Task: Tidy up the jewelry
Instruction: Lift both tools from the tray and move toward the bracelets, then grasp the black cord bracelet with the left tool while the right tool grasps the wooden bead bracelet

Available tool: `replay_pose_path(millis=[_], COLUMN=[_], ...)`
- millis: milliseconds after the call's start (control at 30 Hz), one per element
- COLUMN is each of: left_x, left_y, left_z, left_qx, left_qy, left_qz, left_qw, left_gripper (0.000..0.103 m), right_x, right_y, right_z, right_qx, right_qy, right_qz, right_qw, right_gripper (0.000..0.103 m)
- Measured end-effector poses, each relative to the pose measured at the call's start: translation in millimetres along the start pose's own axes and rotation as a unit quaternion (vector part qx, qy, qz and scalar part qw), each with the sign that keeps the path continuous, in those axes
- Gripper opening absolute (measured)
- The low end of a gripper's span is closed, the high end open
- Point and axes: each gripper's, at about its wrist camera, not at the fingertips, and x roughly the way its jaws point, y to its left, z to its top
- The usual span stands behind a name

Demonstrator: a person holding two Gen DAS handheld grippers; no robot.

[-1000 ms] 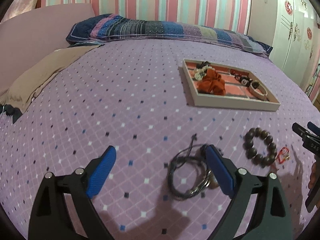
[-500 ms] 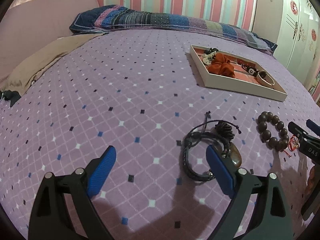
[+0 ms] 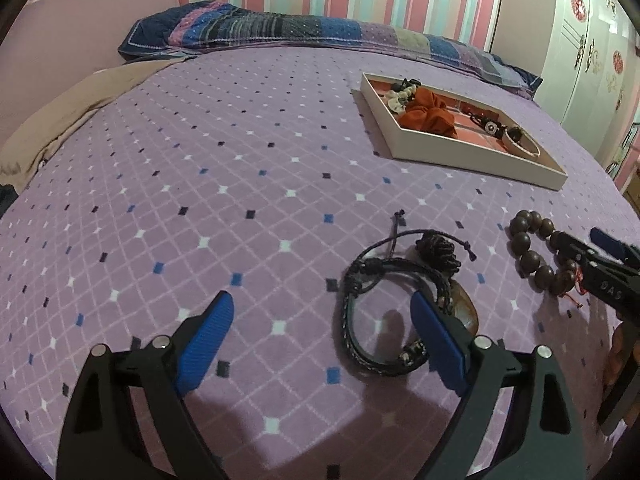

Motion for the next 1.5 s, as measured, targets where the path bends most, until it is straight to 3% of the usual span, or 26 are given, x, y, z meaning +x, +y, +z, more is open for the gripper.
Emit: replay_pose_path(millis=[67,200,267,600,733,900,1100,1300,1500], left_x=[0,1,3,11,14,15,11,7,1], left_y=[3,4,2,-3,-6,-6,5,3,3], left_z=[1,2,3,12,14,14,13,12,11], left_qx=[-0.004,-0.004,0.000,0.017,0.023,0.021,-0.005,-0.002,-0.006], left_qy=[0.002,0.003,0.006,0.013,0.014,0.016,0.017,0.010,0.003], left_qz=[-0.008,-0.014,-0.015,-0.034,-0.037,-0.048,-0.067,-0.059,-0.052], left_qw=[1.0000,0.9999,0.9999,0.9992,0.9990,0.9985,0.9976,0.9982,0.9986], left_gripper=[0.075,0.074,0.061,0.051,0.040,0.019,0.017,0.016,0.016], right_x=[3,5,6,14,19,21,22,21,17], right_y=[2,4,4,9,10,9,10,4,2], right_z=[0,1,1,6,5,5,4,4,4], right_qx=[-0.003,-0.005,-0.003,-0.002,-0.002,0.000,0.001,0.016,0.020], right_qy=[0.005,0.010,0.012,0.023,0.031,0.036,0.037,0.035,0.024], right_qz=[0.005,0.013,0.016,0.039,0.045,0.054,0.064,0.073,0.078], right_qw=[1.000,1.000,1.000,0.999,0.999,0.998,0.997,0.997,0.996], right_gripper=[0.072,0.066,0.065,0.055,0.047,0.039,0.030,0.020,0.020])
